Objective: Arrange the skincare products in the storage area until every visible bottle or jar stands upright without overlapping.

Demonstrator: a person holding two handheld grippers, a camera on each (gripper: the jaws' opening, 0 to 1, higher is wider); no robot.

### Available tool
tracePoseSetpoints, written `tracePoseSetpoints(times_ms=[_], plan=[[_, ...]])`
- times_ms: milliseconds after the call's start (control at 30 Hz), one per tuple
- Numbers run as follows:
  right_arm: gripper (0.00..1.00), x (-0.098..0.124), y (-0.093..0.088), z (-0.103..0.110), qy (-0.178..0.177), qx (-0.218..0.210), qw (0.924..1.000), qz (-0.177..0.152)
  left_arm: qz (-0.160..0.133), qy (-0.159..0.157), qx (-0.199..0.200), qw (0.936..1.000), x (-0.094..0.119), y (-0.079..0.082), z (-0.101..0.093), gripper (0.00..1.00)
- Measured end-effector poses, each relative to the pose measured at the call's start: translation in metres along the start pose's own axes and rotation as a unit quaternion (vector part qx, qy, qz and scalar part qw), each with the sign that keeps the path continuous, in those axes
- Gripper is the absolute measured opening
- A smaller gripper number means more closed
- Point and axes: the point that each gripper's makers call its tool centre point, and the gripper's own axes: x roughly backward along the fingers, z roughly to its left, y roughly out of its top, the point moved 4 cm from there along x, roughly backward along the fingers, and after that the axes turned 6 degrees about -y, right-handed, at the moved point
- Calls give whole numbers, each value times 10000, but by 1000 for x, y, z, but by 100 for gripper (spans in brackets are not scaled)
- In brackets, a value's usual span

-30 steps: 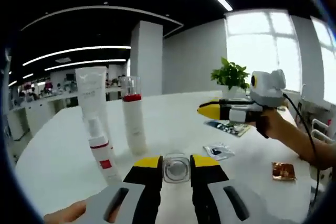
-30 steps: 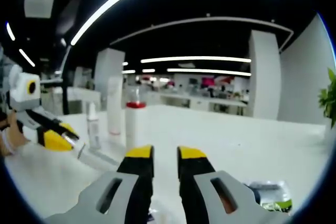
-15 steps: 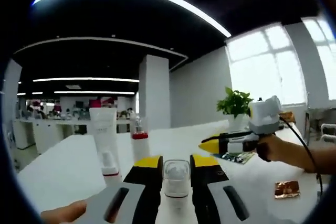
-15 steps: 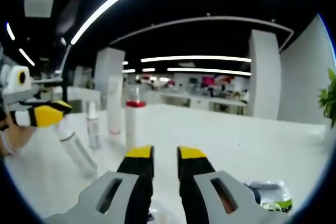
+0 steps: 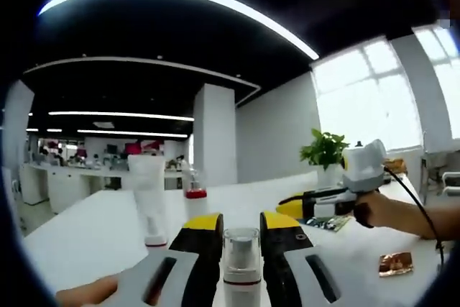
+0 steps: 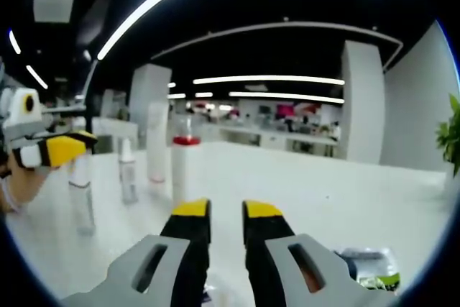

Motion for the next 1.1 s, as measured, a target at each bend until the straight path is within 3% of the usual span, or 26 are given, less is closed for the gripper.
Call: tracePoseSetpoints(times_ms=[267,433,667,900,1100], plan=[[16,0,0,0,3,7,10000,7,-126,-43,16,9999,0,3,-1,20],[16,0,0,0,5,2,10000,-8,-115,-121,-146,9998,-2,1,-3,20],[18,-1,1,5,154,-34,9999,-30,-132,17,-478,9988,-1,-1,5,22],[20,-2,3,9,291,-160,9994,-87,-70,-125,-455,9989,-5,-5,3,31],[27,-1,5,13,566,-510,9970,-152,-54,-250,-379,9990,-6,-6,1,39]])
